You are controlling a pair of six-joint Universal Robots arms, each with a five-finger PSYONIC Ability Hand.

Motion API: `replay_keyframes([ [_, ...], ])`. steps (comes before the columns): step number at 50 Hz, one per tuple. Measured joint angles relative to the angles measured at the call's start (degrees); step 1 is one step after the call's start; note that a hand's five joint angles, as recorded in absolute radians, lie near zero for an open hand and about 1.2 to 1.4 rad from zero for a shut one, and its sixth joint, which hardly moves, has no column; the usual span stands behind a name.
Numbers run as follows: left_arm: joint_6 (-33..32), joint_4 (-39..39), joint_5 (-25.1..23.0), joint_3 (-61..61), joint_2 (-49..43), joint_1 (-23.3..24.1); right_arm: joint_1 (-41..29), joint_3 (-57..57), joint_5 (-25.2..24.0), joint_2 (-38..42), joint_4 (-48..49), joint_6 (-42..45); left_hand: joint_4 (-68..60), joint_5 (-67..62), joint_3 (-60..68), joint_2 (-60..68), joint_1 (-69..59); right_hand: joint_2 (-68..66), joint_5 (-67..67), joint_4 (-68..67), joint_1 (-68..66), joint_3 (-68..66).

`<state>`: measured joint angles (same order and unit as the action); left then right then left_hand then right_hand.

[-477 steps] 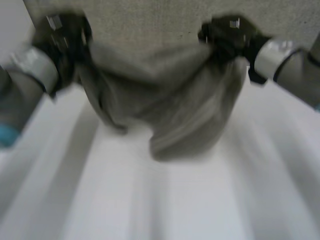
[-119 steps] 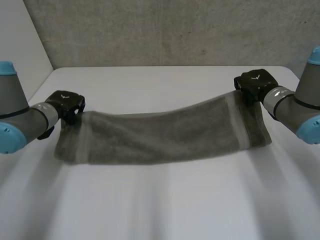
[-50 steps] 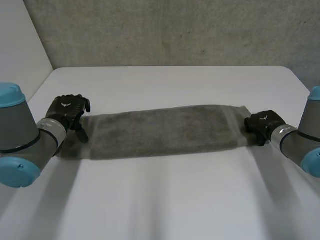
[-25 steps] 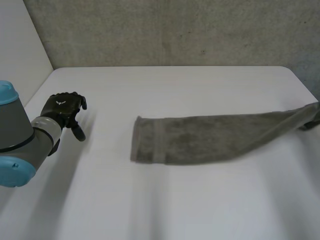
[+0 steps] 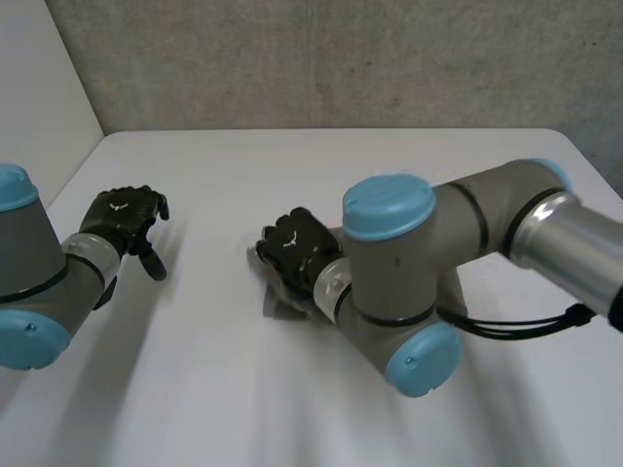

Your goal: Fold the towel.

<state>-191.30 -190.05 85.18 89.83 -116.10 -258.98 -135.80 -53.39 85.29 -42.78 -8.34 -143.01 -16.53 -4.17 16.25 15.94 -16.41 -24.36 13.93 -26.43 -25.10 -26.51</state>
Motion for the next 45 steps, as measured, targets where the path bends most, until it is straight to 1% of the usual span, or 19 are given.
replay_keyframes([
  [1, -0.01, -0.15, -0.01, 0.15, 0.00, 0.03, -0.06, -0.06, 0.76, 0.22, -0.08, 0.17, 0.00, 0.05, 0.00, -0.01, 0.00, 7.48, -8.22, 8.32, 7.00, 8.42],
  [3, -0.04, -0.43, -0.01, 0.41, 0.00, 0.10, 0.35, -0.85, 2.14, -0.78, -0.14, 0.23, 0.07, 0.07, 0.00, -0.02, 0.00, 10.90, -10.52, 11.91, 11.48, 12.40],
  [7, -0.09, -0.71, -0.02, 0.61, -0.05, 0.29, 2.33, -4.41, 3.63, -4.60, -0.01, -0.37, 0.27, 0.07, 0.00, -0.09, 0.00, 10.90, -10.52, 12.01, 11.73, 12.58],
  [11, -0.13, -0.80, -0.01, 0.67, -0.17, 0.49, 6.84, -12.36, 3.68, -11.33, 1.29, -2.51, 0.52, 0.14, 0.00, -0.25, 0.00, 10.91, -10.52, 12.01, 11.76, 12.58],
  [15, -0.13, -0.80, -0.02, 0.68, -0.29, 0.69, 11.99, -21.67, 1.57, -17.18, 4.06, -4.80, 0.53, 0.13, 0.00, -0.25, 0.00, 10.91, -10.52, 12.01, 11.76, 12.59],
  [17, -0.14, -0.79, -0.01, 0.69, -0.37, 0.82, 16.08, -28.22, -0.77, -20.29, 6.68, -5.91, 0.53, 0.14, 0.00, -0.25, 0.00, 10.91, -10.52, 12.01, 11.76, 12.69],
  [22, -0.14, -0.76, -0.01, 0.77, -0.56, 1.08, 23.03, -37.71, -5.52, -23.02, 11.17, -6.63, 0.53, 0.28, 0.00, -0.29, 0.01, 9.72, -9.28, 11.46, 10.38, 11.81],
  [25, -0.13, -0.77, -0.01, 0.89, -0.65, 1.20, 25.67, -40.89, -7.14, -22.80, 12.92, -6.52, 0.60, 0.33, 0.00, -0.52, 0.52, 2.85, -2.05, 5.26, 3.58, 5.24],
  [29, -0.13, -1.05, -0.01, 1.21, -0.66, 1.29, 28.12, -43.58, -8.04, -21.45, 14.98, -6.22, 0.60, 0.35, -0.01, -0.61, 0.70, -9.39, 9.54, -7.22, -8.01, -7.05],
  [30, -0.13, -1.21, 0.00, 1.31, -0.64, 1.29, 28.71, -44.14, -8.11, -21.03, 15.58, -6.11, 0.60, 0.33, -0.01, -0.61, 0.70, -14.95, 15.39, -12.49, -13.51, -12.43],
  [31, -0.13, -1.37, 0.02, 1.41, -0.62, 1.29, 29.15, -44.58, -8.15, -20.71, 16.07, -6.02, 0.60, 0.34, -0.01, -0.61, 0.70, -18.21, 18.32, -15.68, -16.84, -15.70],
  [35, -0.13, -1.85, 0.05, 1.75, -0.51, 1.29, 30.46, -45.42, -8.06, -19.91, 17.45, -5.48, 0.90, 0.38, -0.85, -0.63, 0.70, -42.87, 45.95, -43.19, -43.36, -43.38],
  [36, -0.13, -1.96, 0.06, 1.83, -0.46, 1.29, 30.67, -45.45, -7.98, -19.83, 17.66, -5.28, 0.96, 0.38, -1.01, -0.63, 0.70, -46.11, 50.31, -47.68, -47.11, -47.02],
  [38, -0.13, -2.09, 0.07, 1.94, -0.35, 1.29, 30.92, -45.25, -7.84, -19.88, 17.91, -4.84, 1.01, 0.39, -1.03, -0.65, 0.70, -47.04, 51.73, -49.79, -49.58, -49.15],
  [45, -0.13, -2.20, 0.10, 1.89, 0.30, 1.36, 30.43, -41.98, -7.69, -21.57, 17.26, -2.98, 1.14, 0.54, -1.03, -0.84, 0.71, -47.09, 51.73, -49.91, -50.06, -49.47],
])
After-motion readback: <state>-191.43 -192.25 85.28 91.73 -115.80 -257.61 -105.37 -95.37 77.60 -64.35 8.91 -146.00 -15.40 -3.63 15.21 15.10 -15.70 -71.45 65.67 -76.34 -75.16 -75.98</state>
